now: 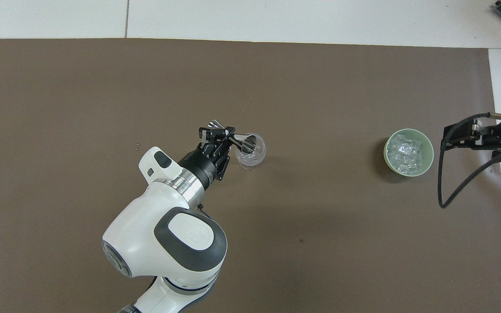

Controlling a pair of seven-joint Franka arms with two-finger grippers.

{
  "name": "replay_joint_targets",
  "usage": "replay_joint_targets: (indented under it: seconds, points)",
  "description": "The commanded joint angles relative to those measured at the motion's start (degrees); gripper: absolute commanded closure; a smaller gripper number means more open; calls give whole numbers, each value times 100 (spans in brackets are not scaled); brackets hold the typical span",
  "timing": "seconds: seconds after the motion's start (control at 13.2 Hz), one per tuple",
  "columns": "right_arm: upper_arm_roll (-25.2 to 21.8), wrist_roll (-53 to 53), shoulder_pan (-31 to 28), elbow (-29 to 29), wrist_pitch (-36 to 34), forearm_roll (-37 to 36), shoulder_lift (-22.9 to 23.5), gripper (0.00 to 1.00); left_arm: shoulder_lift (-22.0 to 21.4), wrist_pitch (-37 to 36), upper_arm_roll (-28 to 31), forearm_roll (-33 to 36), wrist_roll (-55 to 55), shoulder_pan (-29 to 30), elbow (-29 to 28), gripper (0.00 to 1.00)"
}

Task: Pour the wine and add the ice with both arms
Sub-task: 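Tilt the jigger over the wine glass with the left gripper to pour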

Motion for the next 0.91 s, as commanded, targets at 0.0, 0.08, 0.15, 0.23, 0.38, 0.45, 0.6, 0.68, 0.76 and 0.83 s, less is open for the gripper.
replay_joint_targets:
  seconds: [0.0,0.08,0.15,0.23,0.38,0.45,0.6,0.68,0.76,0.83]
  points:
    - [17,-60,-29,-139,63,22,-127,0,130,341,70,62,179,-215,189,100]
    - [17,-60,-29,-139,63,31,-119,0,130,368,62,62,319,-224,189,100]
    - [17,-60,-29,-139,63,22,-127,0,139,368,70,62,364,-224,197,100]
    - [17,-60,-29,-139,63,31,-119,0,130,377,70,62,487,-224,197,100]
    - [17,-60,-29,-139,63,31,-127,0,139,412,70,71,680,-224,189,100]
    - [26,-60,-29,-139,71,31,-119,0,139,430,70,62,829,-224,189,100]
    - [17,-60,-29,-139,63,22,-119,0,139,447,70,62,927,-224,189,100]
    - [17,-60,-29,-139,63,22,-127,0,139,482,70,71,979,-285,189,100]
    - [17,-60,-29,-139,63,22,-127,0,139,491,70,62,997,-303,189,100]
    - [17,-60,-29,-139,63,31,-119,0,148,500,70,71,998,-303,189,100]
